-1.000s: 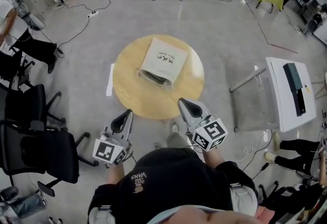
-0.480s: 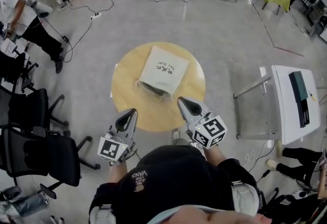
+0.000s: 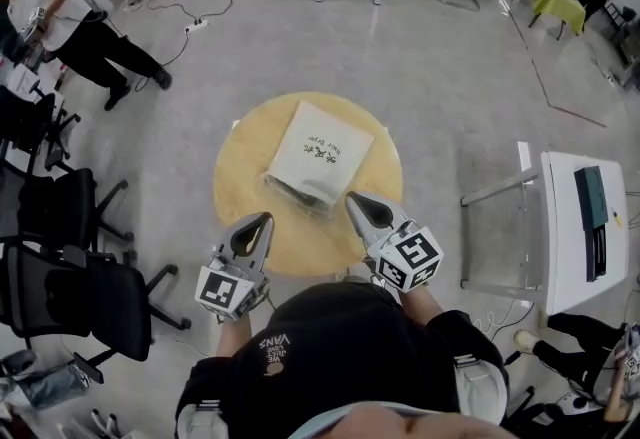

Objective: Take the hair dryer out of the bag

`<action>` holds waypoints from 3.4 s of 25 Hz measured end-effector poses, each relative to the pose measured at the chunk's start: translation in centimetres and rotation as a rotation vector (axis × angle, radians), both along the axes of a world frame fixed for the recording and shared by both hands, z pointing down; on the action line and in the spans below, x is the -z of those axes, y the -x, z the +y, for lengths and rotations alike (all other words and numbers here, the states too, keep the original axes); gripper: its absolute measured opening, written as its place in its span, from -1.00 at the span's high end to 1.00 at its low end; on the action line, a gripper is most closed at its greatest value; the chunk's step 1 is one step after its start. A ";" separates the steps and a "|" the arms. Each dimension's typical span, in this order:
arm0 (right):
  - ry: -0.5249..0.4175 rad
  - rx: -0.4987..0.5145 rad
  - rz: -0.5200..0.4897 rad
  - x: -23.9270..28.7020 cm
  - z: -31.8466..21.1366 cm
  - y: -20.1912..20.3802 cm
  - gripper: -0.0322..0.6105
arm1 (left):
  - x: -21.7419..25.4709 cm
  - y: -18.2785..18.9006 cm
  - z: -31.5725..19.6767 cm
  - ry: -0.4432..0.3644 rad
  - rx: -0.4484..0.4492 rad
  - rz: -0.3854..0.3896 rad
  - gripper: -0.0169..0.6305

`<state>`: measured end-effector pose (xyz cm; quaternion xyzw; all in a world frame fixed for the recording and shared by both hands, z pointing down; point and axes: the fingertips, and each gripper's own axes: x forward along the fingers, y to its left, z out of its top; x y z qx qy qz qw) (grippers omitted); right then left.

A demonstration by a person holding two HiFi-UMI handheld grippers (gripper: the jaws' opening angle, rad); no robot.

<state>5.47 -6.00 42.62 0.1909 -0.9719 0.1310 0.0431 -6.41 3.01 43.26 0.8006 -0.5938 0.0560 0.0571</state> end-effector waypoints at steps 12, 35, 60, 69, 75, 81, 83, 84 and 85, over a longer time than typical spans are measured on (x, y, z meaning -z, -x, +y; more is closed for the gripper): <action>0.006 0.049 0.006 -1.2 -3.3 -0.4 0.90 | -1.4 -1.5 -3.4 -0.006 0.011 0.024 0.89; 0.028 -0.204 0.019 -0.9 -2.3 3.2 0.90 | -4.3 3.4 -6.2 0.043 -0.285 -0.078 0.89; 0.062 -0.298 0.069 -2.6 -1.9 4.9 0.90 | -11.6 7.9 -10.0 0.175 -0.342 -0.174 0.89; 0.076 -0.331 0.099 -3.3 -2.0 5.0 0.90 | -15.0 9.1 -11.2 0.239 -0.351 -0.187 0.89; 0.082 -0.340 0.113 -3.6 -1.8 4.9 0.90 | -16.4 9.4 -11.6 0.274 -0.364 -0.197 0.81; 0.085 -0.341 0.126 -3.9 -1.8 5.2 0.90 | -18.5 9.3 -11.4 0.308 -0.434 -0.226 0.64; 0.088 -0.341 0.125 -3.9 -1.7 5.2 0.90 | -19.1 9.1 -11.3 0.309 -0.466 -0.256 0.61; 0.090 -0.339 0.123 -3.9 -1.6 5.2 0.90 | -19.4 9.1 -11.2 0.308 -0.482 -0.272 0.59; 0.090 -0.338 0.122 -4.0 -1.5 5.2 0.90 | -19.8 9.1 -11.2 0.310 -0.496 -0.286 0.58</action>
